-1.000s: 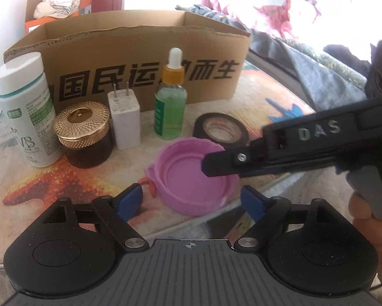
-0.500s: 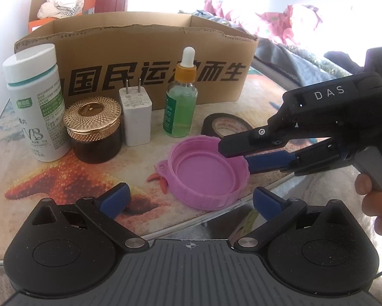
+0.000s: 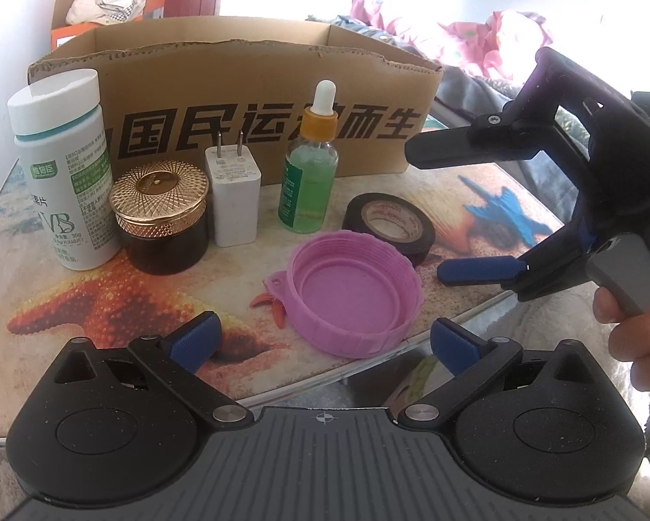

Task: Organize rigid objects
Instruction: 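Move the right tool down to the pink lid on the table, then grasp the rim of the pink lid with the right tool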

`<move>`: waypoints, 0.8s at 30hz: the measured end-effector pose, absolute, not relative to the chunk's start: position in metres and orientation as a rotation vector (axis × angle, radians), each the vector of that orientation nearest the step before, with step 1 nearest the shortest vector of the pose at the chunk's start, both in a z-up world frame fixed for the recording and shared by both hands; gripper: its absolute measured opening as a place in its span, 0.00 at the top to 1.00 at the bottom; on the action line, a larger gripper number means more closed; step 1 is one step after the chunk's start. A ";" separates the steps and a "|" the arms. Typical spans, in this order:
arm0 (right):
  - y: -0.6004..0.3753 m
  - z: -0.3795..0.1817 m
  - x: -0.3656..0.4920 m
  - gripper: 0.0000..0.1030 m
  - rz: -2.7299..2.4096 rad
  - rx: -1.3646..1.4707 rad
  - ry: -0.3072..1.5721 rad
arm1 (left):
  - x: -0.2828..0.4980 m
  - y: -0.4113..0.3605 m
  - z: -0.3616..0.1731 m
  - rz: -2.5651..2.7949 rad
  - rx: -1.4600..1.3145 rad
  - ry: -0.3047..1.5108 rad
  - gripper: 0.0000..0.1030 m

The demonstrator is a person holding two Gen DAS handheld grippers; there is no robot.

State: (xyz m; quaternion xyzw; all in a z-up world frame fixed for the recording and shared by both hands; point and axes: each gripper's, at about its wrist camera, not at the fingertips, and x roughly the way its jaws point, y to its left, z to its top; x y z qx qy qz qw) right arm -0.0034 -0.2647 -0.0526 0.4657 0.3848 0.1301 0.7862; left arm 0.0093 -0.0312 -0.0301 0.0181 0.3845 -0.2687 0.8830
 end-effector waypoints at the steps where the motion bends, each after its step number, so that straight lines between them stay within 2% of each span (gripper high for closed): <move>1: -0.265 -0.053 -0.003 0.00 0.278 1.008 0.825 | 0.010 -0.031 -0.030 -0.560 0.040 0.803 0.00; 24: -0.250 -0.044 -0.004 0.00 0.334 0.792 0.832 | 0.014 -0.020 -0.027 -0.610 -0.008 0.807 0.00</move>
